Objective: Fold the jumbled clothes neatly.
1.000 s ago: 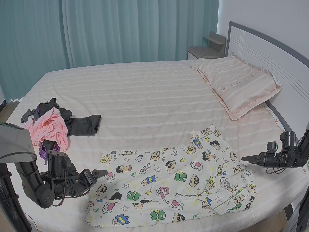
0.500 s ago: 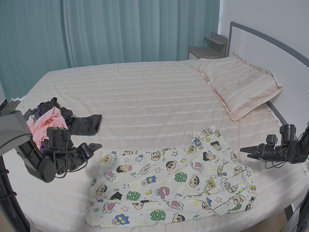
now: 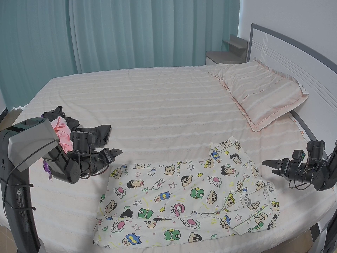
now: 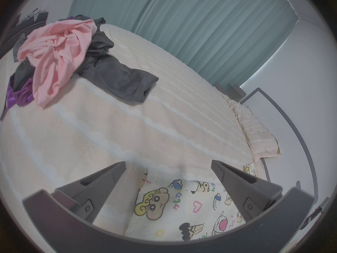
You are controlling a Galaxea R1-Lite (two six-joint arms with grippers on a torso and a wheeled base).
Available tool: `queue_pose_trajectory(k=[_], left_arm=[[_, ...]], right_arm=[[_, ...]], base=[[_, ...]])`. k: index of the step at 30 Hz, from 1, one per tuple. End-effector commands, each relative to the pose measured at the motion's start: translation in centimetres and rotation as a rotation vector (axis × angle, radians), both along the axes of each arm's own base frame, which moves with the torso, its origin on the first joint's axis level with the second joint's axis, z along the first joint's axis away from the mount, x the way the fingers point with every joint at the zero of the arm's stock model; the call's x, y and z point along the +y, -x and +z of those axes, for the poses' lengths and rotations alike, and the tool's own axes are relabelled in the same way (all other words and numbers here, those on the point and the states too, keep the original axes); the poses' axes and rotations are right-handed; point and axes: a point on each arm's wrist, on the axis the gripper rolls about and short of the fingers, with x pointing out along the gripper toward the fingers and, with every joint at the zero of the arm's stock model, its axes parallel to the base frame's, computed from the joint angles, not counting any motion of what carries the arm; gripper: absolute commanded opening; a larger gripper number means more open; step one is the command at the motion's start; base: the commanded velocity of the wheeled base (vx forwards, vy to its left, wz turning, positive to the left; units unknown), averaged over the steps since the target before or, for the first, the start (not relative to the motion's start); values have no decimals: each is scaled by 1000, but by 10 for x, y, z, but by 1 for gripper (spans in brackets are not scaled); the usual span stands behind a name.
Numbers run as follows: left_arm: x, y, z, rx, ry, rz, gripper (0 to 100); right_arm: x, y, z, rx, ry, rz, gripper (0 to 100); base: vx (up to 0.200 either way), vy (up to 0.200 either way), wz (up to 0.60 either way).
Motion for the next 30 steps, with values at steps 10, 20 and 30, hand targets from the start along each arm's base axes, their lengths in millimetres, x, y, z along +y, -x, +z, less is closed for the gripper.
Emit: queue_pose_trajectory(k=[10,20,30], left_arm=[[-31,-14,-29,20,0,-77,100],[-40,-19,-31,7,-2,-87,100],[-34,-21,-31,4,-5,-66,0]], right_arm=[[17,1,-12,0,-58,-70,100],[17,1,-14,4,-57,-70,100],[19,-2,-12,-5,-54,-66,100]], base=[[0,0,0],[0,0,0],[0,0,0]])
